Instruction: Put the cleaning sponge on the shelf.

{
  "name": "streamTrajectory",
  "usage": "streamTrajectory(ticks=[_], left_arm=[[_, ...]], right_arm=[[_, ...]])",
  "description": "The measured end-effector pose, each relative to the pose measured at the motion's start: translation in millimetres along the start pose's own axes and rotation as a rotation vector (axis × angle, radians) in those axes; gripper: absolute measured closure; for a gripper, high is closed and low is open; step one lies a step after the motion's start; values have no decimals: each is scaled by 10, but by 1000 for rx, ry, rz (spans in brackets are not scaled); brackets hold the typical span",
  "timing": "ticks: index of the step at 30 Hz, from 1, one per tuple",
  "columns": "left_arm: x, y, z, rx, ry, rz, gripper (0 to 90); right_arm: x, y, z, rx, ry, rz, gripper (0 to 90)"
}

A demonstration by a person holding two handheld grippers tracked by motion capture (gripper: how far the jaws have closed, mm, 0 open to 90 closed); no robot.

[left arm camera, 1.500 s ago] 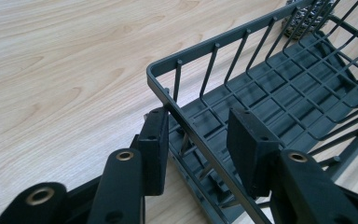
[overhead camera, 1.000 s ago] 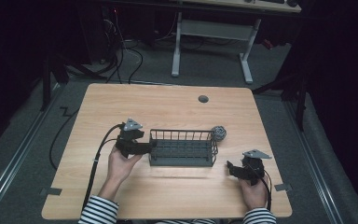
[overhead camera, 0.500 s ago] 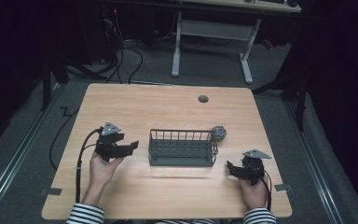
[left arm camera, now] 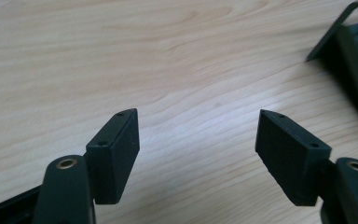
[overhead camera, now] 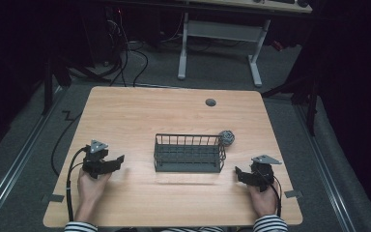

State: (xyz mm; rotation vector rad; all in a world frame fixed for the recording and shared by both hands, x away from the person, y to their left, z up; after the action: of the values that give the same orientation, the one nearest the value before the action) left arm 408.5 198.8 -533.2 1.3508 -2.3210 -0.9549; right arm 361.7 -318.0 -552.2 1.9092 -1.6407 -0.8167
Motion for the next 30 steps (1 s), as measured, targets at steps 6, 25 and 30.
streamTrajectory(ticks=[6,25,30], left_arm=[[-33,-42,110,-5,5,-42,307],[-52,-131,213,-12,-19,-64,273],[-50,-130,214,-12,-18,-66,266]], right_arm=[[0,0,0,0,1,0,192],[18,39,-13,-18,-1,-12,238],[13,100,-70,-9,-4,-38,257]])
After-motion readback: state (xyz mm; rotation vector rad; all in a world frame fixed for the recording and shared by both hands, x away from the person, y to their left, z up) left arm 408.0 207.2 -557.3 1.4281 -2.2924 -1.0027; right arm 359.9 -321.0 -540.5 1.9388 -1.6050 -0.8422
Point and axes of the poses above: each handheld gripper's, and its own axes: y roughly backward along the jaws, z roughly out of its underside, x roughly to its right, the point moved 3 cm from there along -y, roughly forward along the jaws, and after that the axes turned 11 degrees about -y, right-handed, at the moved point
